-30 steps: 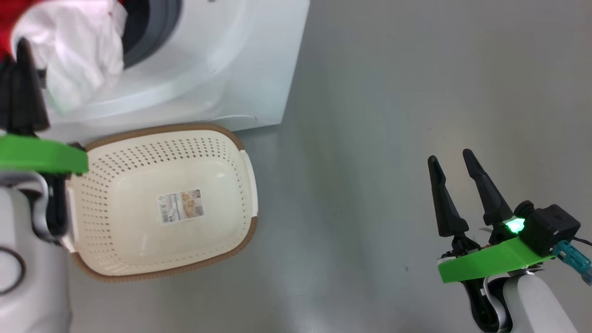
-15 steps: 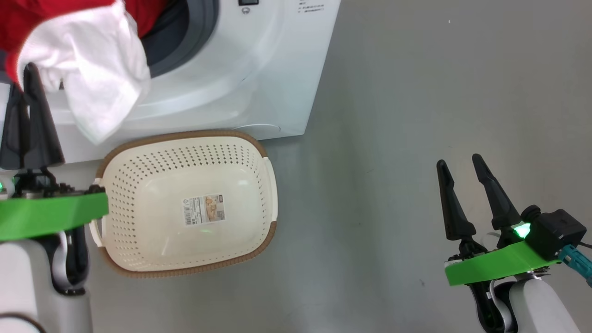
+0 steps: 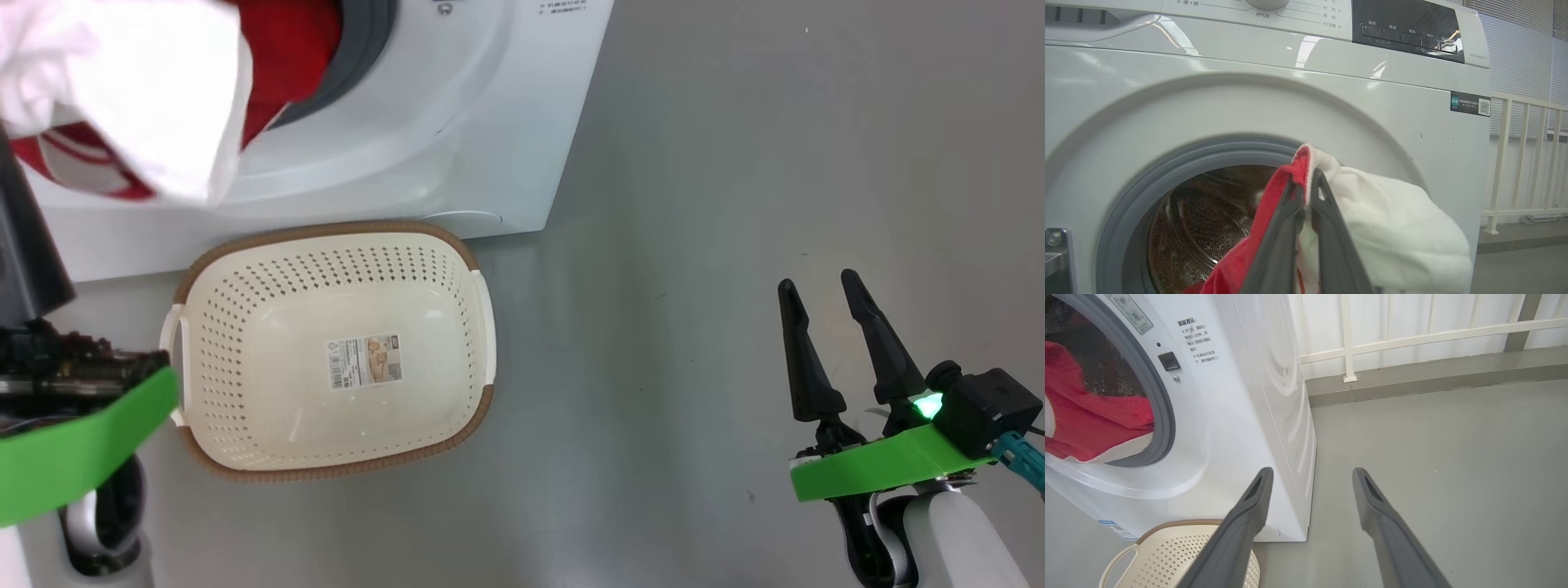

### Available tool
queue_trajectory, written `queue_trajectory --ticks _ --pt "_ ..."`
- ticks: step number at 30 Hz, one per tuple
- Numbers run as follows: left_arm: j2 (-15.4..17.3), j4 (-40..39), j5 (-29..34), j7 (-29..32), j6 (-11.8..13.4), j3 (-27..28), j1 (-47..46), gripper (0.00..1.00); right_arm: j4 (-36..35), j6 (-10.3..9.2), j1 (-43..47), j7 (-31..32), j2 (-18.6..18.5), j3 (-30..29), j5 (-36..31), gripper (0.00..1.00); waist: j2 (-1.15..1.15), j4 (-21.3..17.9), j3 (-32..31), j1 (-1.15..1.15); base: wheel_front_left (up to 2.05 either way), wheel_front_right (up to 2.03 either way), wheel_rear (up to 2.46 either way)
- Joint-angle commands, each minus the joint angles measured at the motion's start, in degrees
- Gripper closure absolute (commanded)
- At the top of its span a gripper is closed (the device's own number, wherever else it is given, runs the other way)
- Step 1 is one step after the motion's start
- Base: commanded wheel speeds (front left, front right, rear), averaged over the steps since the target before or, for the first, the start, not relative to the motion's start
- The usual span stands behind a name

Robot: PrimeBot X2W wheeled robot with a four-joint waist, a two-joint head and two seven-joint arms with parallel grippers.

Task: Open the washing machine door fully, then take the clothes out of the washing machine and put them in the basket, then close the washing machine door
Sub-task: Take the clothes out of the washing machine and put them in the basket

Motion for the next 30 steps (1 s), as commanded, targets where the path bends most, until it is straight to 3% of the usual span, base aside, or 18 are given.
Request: queue_trajectory --ticks 1,11,30 --pt "0.87 -1.68 0.74 -0.21 -0.31 0.85 1.93 1.00 -1.50 0.42 0.17 -0.37 -0.43 1.22 -0.28 0.00 0.00 0.08 0.24 0.00 0.00 0.00 0.00" --pt "0.75 6.08 0.53 -0.22 -0.31 -1.53 3.90 1.00 -1.53 0.42 -0.64 -0.37 -0.43 1.55 0.14 0.00 0.00 -0.24 1.41 0.00 0.00 0.00 0.00" --pt "4.05 32.08 -1.88 -0.22 -0.32 -8.16 1.91 1.00 -2.19 0.42 -2.97 -0.37 -0.43 2.98 2.19 0.00 0.00 -1.90 7.46 0.00 0.00 0.00 0.00"
